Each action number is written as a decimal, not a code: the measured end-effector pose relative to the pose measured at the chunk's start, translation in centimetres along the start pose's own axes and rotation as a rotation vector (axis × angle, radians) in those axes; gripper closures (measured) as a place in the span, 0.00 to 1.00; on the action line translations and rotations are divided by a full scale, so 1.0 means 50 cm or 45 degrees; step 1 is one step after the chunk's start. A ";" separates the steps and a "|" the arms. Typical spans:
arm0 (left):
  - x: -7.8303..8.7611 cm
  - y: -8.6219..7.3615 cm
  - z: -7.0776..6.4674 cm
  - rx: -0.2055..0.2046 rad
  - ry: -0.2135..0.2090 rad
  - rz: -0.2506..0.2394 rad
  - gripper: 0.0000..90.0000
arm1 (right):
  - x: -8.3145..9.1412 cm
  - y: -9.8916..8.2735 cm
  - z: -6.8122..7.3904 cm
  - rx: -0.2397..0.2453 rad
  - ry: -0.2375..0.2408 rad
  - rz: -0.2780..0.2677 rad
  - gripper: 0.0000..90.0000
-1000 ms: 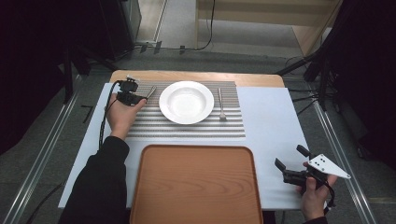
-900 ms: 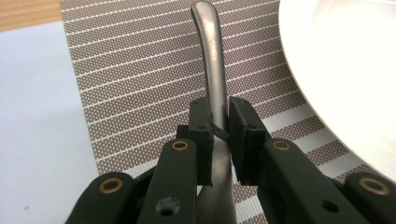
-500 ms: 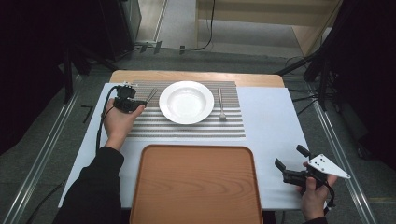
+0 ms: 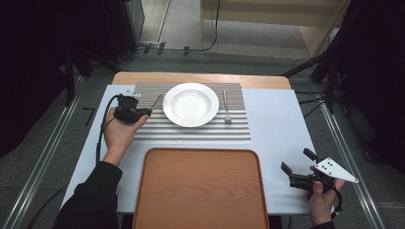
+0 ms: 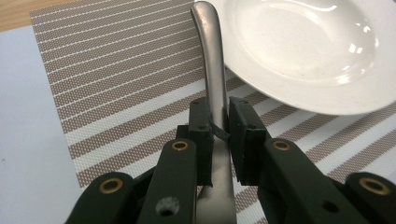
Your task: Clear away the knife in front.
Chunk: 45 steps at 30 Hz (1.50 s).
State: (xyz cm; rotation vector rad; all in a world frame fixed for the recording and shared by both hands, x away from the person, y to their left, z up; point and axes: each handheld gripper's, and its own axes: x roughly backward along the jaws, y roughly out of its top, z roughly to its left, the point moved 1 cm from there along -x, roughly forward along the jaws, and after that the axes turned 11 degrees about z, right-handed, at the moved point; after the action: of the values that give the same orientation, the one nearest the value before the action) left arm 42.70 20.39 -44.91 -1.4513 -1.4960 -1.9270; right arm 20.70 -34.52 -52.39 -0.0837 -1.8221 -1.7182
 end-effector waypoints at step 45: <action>0.082 -0.187 -0.169 -0.124 -0.179 -0.125 0.88 | 0.001 0.000 0.002 0.000 0.000 0.003 0.00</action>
State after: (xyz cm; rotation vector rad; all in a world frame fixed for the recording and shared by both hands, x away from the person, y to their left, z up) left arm 29.66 18.36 -46.15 -1.6131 -1.5815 -2.0179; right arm 20.63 -34.46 -52.38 -0.0852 -1.8214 -1.7165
